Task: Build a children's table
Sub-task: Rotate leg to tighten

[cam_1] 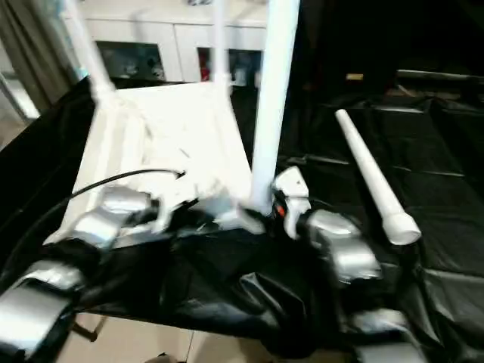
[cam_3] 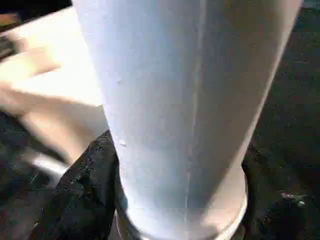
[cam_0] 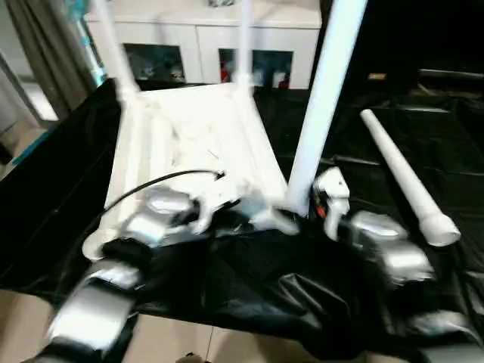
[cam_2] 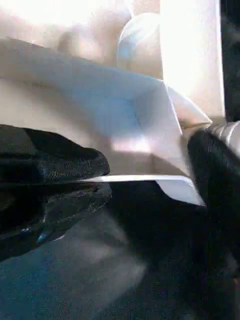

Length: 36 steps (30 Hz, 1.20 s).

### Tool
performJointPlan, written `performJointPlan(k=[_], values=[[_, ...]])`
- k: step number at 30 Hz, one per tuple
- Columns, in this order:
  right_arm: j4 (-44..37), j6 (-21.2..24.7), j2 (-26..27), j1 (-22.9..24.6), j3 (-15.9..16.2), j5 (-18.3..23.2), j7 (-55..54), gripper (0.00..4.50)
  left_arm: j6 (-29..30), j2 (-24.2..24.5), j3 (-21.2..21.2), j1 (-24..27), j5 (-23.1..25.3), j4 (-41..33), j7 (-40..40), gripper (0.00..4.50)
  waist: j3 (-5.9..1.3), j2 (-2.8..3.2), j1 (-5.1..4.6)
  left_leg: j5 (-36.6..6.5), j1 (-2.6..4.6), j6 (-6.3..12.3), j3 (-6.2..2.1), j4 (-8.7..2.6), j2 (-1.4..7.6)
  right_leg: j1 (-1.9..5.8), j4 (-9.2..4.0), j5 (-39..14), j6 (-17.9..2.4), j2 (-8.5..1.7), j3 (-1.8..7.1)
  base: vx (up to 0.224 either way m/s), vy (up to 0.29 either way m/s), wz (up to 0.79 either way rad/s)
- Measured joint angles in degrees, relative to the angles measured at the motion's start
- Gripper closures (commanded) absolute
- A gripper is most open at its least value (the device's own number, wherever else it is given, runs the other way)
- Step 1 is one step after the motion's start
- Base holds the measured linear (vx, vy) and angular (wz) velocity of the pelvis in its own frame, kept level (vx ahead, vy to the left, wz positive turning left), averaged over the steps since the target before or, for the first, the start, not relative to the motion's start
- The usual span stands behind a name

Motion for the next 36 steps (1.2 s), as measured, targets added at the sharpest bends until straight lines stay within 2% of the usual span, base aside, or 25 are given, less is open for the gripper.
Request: performJointPlan(k=[6, 10, 11, 14, 15, 18, 20, 23, 27, 31, 35, 36], values=[[4.9, -0.1, 5.9, -3.9, -3.3, -2.2, -19.2, 1.78, 3.4, -7.0, 0.2, -3.4, 1.1, 4.6, 12.4, 4.50, -0.05, 0.10, 0.01, 0.0, 0.19, -0.01, 0.01, -0.02, -0.05, 0.18, 0.00, 0.0, 0.0, -0.06, 0.02, 0.000, 0.000, 0.00], [6.4, -0.7, 6.4, -5.0, -3.4, -3.5, -21.6, 1.78, 3.6, -8.0, 0.4, -4.4, 1.1, 6.1, 14.0, 4.50, -0.06, 0.12, 0.03, 0.0, 0.27, 0.00, 0.02, -0.04, -0.09, 0.31, -0.01, 0.0, 0.1, -0.10, 0.03, 0.000, 0.000, 0.00], [6.4, -1.0, 6.4, -5.0, -3.4, -3.5, -21.4, 1.22, 3.6, -8.0, 0.5, -4.4, 1.1, 6.1, 13.8, 4.50, -0.06, 0.12, 0.02, 0.0, 0.26, 0.00, 0.02, -0.05, -0.09, 0.30, -0.01, 0.0, 0.1, -0.10, 0.03, 0.000, 0.000, 0.00], [6.4, -1.6, 6.3, -4.8, -3.4, -3.6, -20.1, 0.99, 3.5, -7.8, 0.5, -4.4, 1.1, 6.1, 13.4, 4.50, -0.06, 0.12, -0.06, 0.0, 0.26, 0.00, 0.02, -0.07, -0.08, 0.29, 0.00, 0.0, 0.1, -0.10, 0.03, 0.000, 0.000, 0.00], [6.4, -1.9, 6.2, -4.8, -3.4, -3.6, -18.4, 0.86, 3.1, -7.2, 0.5, -4.4, 1.1, 6.1, 12.6, 4.50, -0.06, 0.11, -0.06, 0.0, 0.25, 0.00, 0.02, -0.09, -0.08, 0.28, 0.01, 0.0, 0.1, -0.09, 0.02, 0.000, 0.000, 0.00], [5.4, -2.5, 4.9, -3.7, -2.5, -3.3, -13.3, 0.86, 2.0, -5.6, 0.5, -4.3, 0.9, 6.1, 9.7, 4.50, -0.03, 0.07, -0.15, 0.0, 0.21, 0.01, 0.01, -0.12, -0.06, 0.19, 0.01, 0.1, 0.0, -0.06, 0.01, 0.000, 0.000, 0.00], [3.1, -2.5, 3.1, -2.0, -1.6, -2.3, -7.0, 0.86, 0.7, -3.7, 0.5, -3.5, 0.4, 5.3, 6.0, 4.50, -0.03, 0.07, -0.22, 0.0, -0.09, 0.06, 0.00, -0.12, -0.02, 0.15, 0.01, 0.2, -0.2, -0.02, 0.01, 0.000, 0.000, 0.00], [-0.9, -1.6, -1.0, 0.5, 1.7, -1.4, 3.1, 0.86, -1.2, -0.4, 0.4, -1.5, -0.4, 2.9, -0.6, 4.50, -0.03, 0.10, -0.03, 0.3, -0.18, 0.43, 0.00, -0.12, 0.02, 0.06, 0.01, 0.1, -0.1, 0.03, 0.01, 0.000, 0.000, 0.00], [-4.7, -0.1, -5.5, 2.1, 4.2, -0.7, 13.3, 0.86, -2.7, 3.0, 0.3, 0.4, -1.5, 0.4, -7.7, 4.50, -0.03, 0.09, 0.17, 0.2, -0.20, 0.45, 0.01, -0.07, 0.03, -0.05, -0.02, 0.0, -0.1, 0.00, 0.01, 0.000, 0.000, 0.00], [-6.3, 1.5, -7.6, 2.8, 5.2, 0.8, 19.8, 0.86, -2.5, 4.9, 0.1, 2.2, -2.6, -2.2, -13.5, 4.50, -0.02, 0.08, 0.50, 0.2, -0.21, 0.46, 0.02, -0.05, 0.02, -0.08, -0.02, 0.0, -0.2, -0.02, 0.01, 0.000, 0.000, 0.00], [-7.4, 2.4, -8.7, 2.8, 5.9, 1.2, 22.9, 0.86, -2.1, 6.1, 0.1, 2.9, -2.9, -3.7, -15.9, 4.50, -0.02, 0.08, 0.70, 0.2, -0.22, 0.45, 0.03, -0.02, 0.03, -0.09, 0.01, 0.0, -0.2, -0.03, 0.01, 0.000, 0.000, 0.00], [-7.5, 2.4, -8.9, 2.8, 6.1, 1.3, 23.3, 1.01, -2.1, 6.3, 0.1, 2.9, -3.0, -3.7, -16.3, 4.50, -0.02, 0.08, 0.74, 0.2, -0.21, 0.45, 0.03, -0.02, 0.03, -0.09, 0.02, 0.0, -0.2, -0.03, 0.01, 0.000, 0.000, 0.00]])
